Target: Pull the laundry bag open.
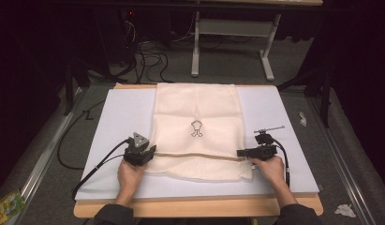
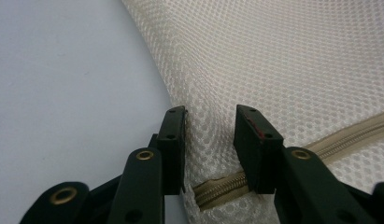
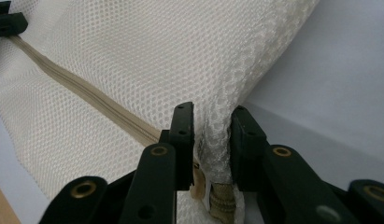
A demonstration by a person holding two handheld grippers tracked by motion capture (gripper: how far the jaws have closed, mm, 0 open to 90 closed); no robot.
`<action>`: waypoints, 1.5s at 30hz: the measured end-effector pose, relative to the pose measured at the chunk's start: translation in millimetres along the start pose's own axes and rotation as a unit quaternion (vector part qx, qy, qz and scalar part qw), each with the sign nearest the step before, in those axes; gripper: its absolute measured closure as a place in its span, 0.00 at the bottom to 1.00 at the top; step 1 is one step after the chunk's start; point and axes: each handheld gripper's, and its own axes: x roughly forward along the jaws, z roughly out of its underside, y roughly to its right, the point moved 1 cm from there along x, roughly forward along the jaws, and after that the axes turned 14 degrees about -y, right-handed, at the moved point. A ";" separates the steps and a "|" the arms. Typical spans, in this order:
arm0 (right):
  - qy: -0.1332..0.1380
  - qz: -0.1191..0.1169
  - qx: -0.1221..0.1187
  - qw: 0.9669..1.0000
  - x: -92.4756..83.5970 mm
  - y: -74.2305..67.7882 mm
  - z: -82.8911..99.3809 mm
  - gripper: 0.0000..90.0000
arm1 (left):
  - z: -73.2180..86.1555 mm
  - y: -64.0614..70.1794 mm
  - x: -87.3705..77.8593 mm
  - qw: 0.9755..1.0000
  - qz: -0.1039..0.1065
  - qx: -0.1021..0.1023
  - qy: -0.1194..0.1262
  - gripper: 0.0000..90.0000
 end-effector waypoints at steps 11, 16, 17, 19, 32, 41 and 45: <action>0.014 0.026 -0.041 0.999 -5.1 -9.2 -2.7 0.94 | 0.2 0.7 -0.3 1.000 -0.008 -0.001 0.001 0.68; 0.023 0.028 -0.049 0.998 -13.4 -12.9 -5.1 0.94 | 0.0 0.0 -0.4 1.000 -0.009 -0.005 -0.001 0.66; 0.024 0.029 -0.052 0.998 -15.2 -14.3 -6.1 0.94 | -0.1 0.0 -0.3 1.000 -0.009 -0.006 0.000 0.66; 0.027 0.028 -0.054 0.998 -18.6 -17.9 -8.8 0.94 | -0.2 -0.4 -0.3 1.000 -0.008 -0.006 0.000 0.66; 0.033 0.029 -0.075 0.996 -26.7 -42.1 -28.7 0.94 | -1.7 -2.8 -0.3 1.000 0.002 -0.013 -0.006 0.64; 0.033 0.021 -0.078 0.996 -29.4 -53.5 -38.3 0.94 | -8.0 -5.0 2.0 0.999 0.024 -0.027 -0.014 0.52; 0.032 0.028 -0.080 0.996 -31.0 -55.9 -39.0 0.94 | -9.4 -5.1 -7.6 0.999 0.029 -0.023 -0.005 0.48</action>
